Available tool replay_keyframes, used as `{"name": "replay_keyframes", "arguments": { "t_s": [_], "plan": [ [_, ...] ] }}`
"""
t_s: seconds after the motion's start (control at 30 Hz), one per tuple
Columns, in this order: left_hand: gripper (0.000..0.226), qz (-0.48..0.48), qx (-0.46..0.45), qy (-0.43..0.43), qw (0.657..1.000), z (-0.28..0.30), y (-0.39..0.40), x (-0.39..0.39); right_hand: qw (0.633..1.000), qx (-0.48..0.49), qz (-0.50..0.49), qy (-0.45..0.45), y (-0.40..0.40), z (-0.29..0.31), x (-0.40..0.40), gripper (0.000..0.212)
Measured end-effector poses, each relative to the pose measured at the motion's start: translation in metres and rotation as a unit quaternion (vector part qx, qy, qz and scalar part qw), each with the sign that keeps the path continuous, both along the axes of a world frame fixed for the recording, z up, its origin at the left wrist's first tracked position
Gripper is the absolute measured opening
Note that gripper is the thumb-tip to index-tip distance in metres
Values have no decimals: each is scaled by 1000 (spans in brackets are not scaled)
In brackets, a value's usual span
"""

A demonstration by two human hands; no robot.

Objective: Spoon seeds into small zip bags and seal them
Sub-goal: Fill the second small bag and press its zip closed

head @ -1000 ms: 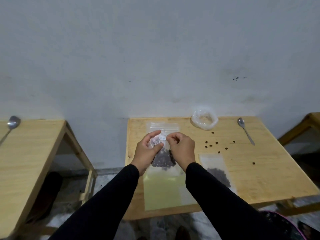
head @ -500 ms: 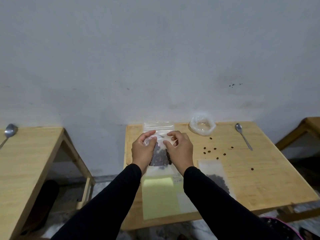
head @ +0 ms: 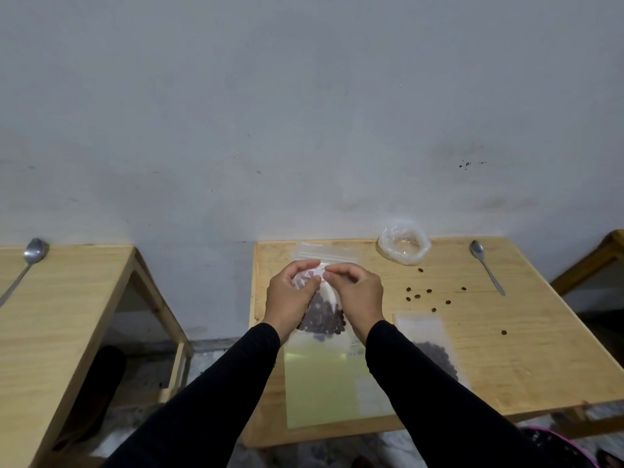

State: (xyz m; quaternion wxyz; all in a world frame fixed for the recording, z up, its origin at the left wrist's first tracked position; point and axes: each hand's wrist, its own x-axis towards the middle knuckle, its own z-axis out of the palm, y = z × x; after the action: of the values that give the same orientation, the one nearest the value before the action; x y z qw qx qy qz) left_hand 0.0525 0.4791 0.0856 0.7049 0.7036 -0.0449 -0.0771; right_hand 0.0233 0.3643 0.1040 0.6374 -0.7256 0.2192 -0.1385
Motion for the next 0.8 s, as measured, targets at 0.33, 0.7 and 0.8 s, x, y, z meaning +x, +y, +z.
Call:
{"name": "replay_keyframes", "arguments": {
  "t_s": [0.33, 0.7, 0.8],
  "plan": [
    [18, 21, 14, 7, 1000, -2, 5, 1, 1000, -13, -24, 0, 7, -3, 3, 14],
    [24, -5, -3, 25, 1000, -4, 12, 5, 1000, 1, 9, 1, 5, -7, 5, 7],
    [9, 30, 14, 22, 999, -6, 6, 5, 1000, 0, -4, 4, 5, -8, 9, 4]
  ]
}}
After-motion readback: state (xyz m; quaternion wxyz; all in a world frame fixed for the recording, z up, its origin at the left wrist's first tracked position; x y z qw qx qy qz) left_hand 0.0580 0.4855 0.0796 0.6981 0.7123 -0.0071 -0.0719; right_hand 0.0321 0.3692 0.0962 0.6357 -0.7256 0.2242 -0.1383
